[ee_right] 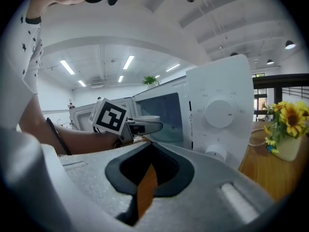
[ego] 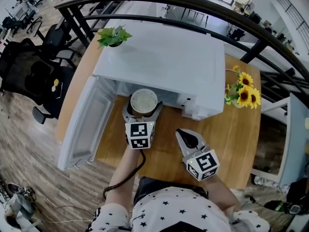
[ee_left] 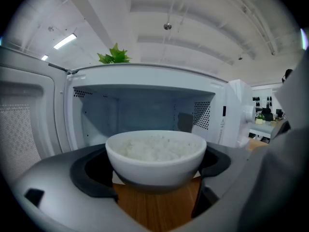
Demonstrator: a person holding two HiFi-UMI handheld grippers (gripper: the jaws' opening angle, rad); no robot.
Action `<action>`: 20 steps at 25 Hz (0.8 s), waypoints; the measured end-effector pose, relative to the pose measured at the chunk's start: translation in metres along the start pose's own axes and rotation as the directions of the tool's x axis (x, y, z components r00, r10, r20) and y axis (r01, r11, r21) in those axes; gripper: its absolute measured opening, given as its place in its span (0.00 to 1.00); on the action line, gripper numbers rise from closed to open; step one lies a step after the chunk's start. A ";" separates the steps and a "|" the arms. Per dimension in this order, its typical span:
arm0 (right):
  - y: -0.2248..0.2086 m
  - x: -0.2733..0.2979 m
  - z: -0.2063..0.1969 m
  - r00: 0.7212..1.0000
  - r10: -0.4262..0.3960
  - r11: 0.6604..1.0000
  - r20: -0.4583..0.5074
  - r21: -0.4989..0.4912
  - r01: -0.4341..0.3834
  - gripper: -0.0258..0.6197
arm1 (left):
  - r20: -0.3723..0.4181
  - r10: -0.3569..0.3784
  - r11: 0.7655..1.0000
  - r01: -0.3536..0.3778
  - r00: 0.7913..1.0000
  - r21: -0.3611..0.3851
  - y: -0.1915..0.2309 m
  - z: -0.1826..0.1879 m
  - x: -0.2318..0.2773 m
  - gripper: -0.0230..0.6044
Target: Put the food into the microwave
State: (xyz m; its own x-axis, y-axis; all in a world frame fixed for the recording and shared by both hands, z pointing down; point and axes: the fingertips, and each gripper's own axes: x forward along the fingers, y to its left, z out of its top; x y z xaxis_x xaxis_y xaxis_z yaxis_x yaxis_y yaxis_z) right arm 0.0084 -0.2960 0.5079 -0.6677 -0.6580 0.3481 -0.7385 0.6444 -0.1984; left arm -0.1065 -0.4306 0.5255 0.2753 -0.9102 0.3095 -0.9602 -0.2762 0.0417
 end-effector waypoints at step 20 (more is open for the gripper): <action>-0.011 0.008 -0.011 0.999 -0.007 1.000 -0.040 0.000 0.007 0.05 | -0.102 0.014 0.999 -0.010 0.995 0.036 0.012 -0.026 0.058 0.84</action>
State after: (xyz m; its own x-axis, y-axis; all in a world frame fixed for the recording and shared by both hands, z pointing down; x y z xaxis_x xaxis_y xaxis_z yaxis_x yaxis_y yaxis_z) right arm 0.0120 -0.3040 0.5230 -0.6579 -0.6467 0.3859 -0.7435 0.6394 -0.1961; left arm -0.1037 -0.4784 0.5690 0.2556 -0.8778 0.4052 -0.9607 -0.2777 0.0044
